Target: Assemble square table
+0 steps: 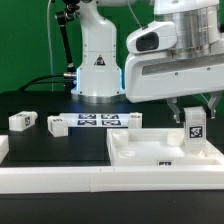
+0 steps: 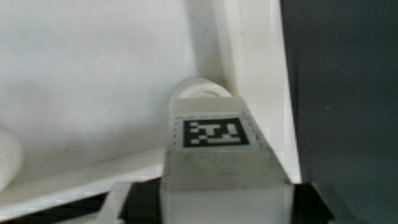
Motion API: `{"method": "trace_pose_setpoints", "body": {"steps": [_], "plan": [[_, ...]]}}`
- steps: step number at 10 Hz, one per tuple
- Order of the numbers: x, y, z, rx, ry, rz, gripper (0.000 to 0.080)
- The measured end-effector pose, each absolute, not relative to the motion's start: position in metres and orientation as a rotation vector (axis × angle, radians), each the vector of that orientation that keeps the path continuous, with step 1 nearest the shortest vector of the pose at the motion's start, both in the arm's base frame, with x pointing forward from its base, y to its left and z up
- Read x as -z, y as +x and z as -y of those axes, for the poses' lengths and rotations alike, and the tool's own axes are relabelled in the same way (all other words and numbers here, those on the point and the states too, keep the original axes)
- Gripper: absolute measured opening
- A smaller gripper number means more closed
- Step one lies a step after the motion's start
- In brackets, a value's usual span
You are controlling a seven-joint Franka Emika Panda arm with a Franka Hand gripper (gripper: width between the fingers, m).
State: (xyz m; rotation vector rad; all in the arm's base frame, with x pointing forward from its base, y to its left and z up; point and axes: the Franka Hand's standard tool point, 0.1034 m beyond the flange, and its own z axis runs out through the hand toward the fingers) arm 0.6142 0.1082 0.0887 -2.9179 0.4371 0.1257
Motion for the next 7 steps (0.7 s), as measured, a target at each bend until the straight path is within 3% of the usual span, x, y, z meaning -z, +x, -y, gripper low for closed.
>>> {"method": "trace_pose_setpoints", "body": {"steps": [7], "plan": [[-0.0888,0.6153,-0.1074,-0.17,-2.743,-1.144,0.0291]]}}
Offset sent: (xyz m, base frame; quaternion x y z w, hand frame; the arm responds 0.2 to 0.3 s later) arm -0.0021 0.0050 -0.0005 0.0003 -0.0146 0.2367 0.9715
